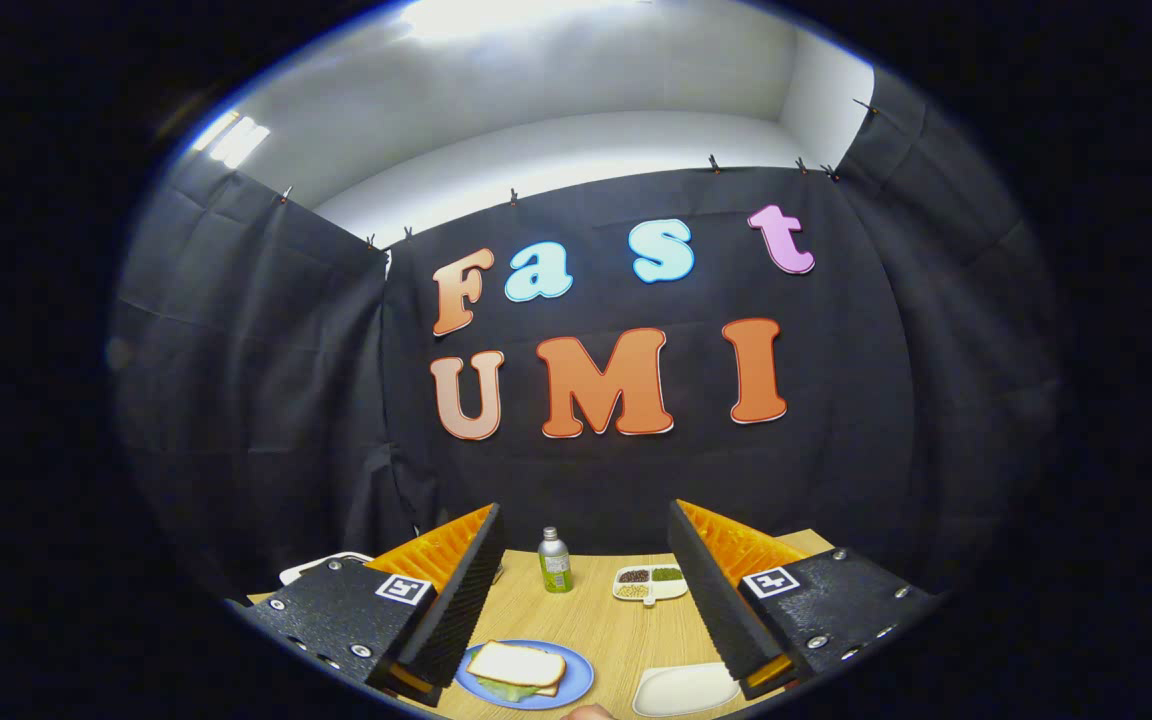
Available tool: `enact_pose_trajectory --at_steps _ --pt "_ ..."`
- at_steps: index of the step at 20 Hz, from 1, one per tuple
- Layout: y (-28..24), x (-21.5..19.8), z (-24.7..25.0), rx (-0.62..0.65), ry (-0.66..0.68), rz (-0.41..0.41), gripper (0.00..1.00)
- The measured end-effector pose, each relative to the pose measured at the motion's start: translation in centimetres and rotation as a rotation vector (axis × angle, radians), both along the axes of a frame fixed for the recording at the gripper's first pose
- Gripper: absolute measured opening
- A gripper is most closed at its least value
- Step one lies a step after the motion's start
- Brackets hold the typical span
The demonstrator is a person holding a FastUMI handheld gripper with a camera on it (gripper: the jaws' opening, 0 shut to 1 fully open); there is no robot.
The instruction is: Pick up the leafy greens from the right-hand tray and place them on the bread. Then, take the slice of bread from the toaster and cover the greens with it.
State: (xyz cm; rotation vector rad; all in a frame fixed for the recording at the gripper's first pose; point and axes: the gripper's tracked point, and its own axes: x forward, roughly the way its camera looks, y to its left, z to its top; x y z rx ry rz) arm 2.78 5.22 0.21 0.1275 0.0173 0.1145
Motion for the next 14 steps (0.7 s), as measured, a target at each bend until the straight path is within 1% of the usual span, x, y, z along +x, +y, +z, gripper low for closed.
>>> enact_pose_trajectory --at_steps 4,6,11,14 --pt "-0.2 -1.0 0.7 -0.028 -0.022 0.005 0.98" --pt "-0.8 -1.3 0.4 -0.036 -0.023 -0.012 0.98" --pt "-2.3 -1.1 0.1 0.005 -0.037 -0.047 0.98" --pt "-2.7 -1.4 0.4 0.034 -0.053 -0.043 0.98"
